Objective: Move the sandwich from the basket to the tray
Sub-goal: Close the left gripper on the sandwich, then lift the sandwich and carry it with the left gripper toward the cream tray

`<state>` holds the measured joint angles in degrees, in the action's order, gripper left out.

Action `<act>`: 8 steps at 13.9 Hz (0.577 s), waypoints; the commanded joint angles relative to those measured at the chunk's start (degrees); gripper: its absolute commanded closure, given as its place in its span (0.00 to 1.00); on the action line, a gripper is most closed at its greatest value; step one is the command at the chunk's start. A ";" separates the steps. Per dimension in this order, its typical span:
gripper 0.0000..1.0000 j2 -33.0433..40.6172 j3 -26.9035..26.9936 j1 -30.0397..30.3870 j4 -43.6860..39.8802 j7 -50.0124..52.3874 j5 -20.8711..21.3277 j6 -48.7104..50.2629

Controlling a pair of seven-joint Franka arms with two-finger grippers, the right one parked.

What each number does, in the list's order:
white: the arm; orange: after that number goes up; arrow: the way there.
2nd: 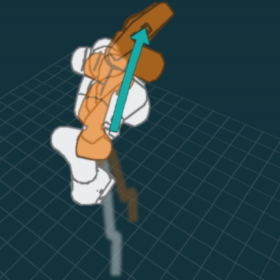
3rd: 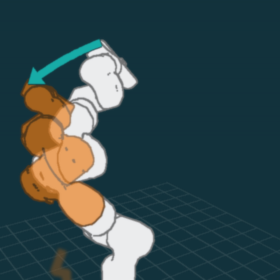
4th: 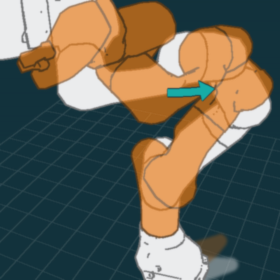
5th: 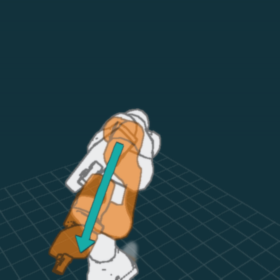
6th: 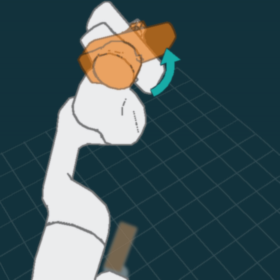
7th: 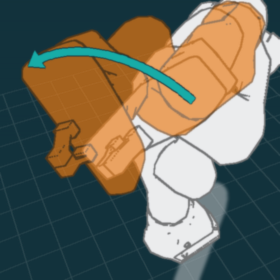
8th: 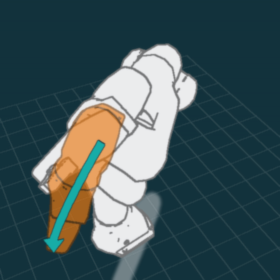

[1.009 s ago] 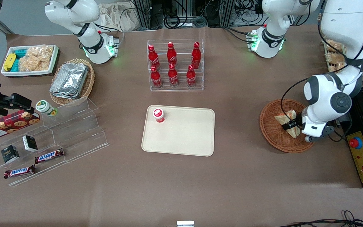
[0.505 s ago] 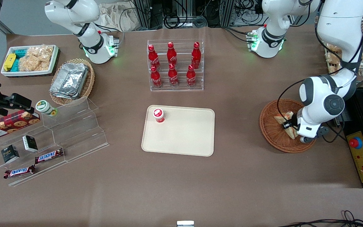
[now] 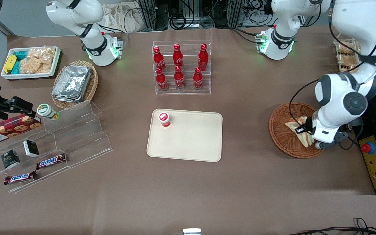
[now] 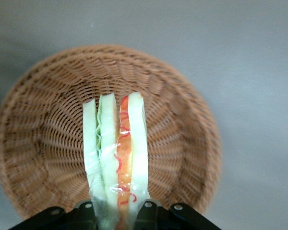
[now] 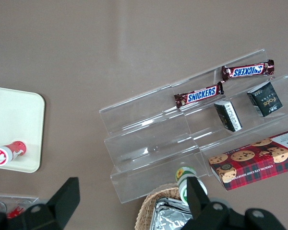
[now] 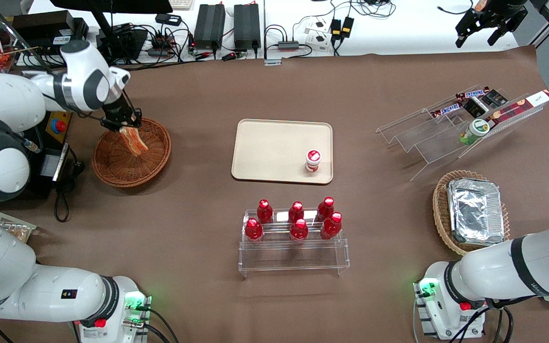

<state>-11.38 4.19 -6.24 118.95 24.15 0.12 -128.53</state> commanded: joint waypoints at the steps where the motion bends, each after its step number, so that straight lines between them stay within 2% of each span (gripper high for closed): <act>1: 0.76 6.53 0.38 -2.28 -3.53 -0.77 0.93 8.53; 6: 0.74 8.65 0.38 -12.02 -16.62 0.54 0.93 25.06; 8: 0.74 8.13 0.11 -16.15 -19.80 5.09 0.93 26.93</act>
<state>-1.66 3.89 -18.50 103.30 25.79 0.26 -104.32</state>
